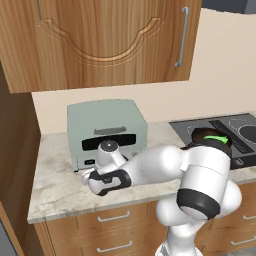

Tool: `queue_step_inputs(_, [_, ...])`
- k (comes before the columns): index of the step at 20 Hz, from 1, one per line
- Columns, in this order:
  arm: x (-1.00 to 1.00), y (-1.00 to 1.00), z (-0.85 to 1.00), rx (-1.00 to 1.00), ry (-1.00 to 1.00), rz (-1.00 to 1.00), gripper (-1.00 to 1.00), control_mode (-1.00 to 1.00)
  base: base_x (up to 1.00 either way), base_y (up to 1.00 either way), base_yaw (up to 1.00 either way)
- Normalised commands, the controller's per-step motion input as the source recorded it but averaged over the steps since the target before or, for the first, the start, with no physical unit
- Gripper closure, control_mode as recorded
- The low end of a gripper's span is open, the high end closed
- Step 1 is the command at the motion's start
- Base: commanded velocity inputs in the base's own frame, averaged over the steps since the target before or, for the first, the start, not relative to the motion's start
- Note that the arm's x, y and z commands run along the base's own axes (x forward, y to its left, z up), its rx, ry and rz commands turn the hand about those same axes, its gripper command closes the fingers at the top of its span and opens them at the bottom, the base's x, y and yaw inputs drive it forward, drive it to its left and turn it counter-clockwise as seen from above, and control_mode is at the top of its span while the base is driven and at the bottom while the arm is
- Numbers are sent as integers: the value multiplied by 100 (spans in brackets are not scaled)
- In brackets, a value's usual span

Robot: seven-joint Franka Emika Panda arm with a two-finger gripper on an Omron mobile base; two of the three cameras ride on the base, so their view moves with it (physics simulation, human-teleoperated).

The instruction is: Place both pans onto different burners. Then place the corn and the steak on different pans.

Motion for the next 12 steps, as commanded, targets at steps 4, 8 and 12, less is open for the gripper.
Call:
queue_step_inputs(4, [10,10,-9,0,0,0,-100,-100,0,0,0])
queue_step_inputs(8, [3,5,-12,0,0,0,-100,-100,0,0,0])
queue_step_inputs(12, [0,0,-12,0,0,0,-100,-100,0,0,0])
